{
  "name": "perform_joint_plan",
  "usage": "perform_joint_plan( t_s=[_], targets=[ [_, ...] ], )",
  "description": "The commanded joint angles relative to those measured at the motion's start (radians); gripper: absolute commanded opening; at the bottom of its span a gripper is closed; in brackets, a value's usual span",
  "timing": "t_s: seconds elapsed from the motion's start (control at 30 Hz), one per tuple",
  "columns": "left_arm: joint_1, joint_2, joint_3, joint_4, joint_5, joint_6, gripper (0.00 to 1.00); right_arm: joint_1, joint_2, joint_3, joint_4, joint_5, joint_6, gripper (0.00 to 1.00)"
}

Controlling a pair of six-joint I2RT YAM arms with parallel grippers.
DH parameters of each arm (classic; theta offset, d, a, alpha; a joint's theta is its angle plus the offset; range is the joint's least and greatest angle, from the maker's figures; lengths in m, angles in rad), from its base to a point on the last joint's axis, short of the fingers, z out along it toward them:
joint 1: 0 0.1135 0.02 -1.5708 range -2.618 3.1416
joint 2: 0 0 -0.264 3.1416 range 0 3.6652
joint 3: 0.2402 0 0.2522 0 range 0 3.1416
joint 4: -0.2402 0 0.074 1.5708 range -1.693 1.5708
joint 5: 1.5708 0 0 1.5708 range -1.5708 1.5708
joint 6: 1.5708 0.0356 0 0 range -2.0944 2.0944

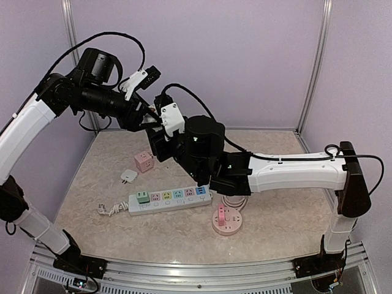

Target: Insert the plug

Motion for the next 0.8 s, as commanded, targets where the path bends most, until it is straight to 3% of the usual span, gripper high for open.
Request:
perform_joint_plan(
  t_s=[0.0,0.07,0.1,0.33,0.63,0.77],
  targets=[
    [0.017,-0.007,-0.035,-0.039,0.029,0.06,0.0,-0.038,-0.076,-0.018,-0.119,-0.198,0.074,0.79],
    [0.036,-0.01,-0.056,-0.037,0.05,0.1,0.0,-0.066,-0.128,-0.071,-0.171,-0.293,0.116,0.98],
    [0.048,-0.01,-0.072,-0.037,0.067,0.125,0.0,-0.085,-0.156,-0.106,-0.19,-0.352,0.134,0.99],
    [0.103,0.036,-0.248,0.028,0.148,0.351,0.0,-0.218,-0.348,-0.343,-0.272,-0.657,0.259,1.0],
    [0.103,0.181,-0.435,0.176,0.225,0.539,0.0,-0.266,-0.371,-0.479,-0.235,-0.689,0.257,1.0],
    [0.124,0.215,-0.533,0.321,0.218,0.524,0.0,-0.276,-0.359,-0.498,-0.207,-0.704,0.266,0.99]
  ],
)
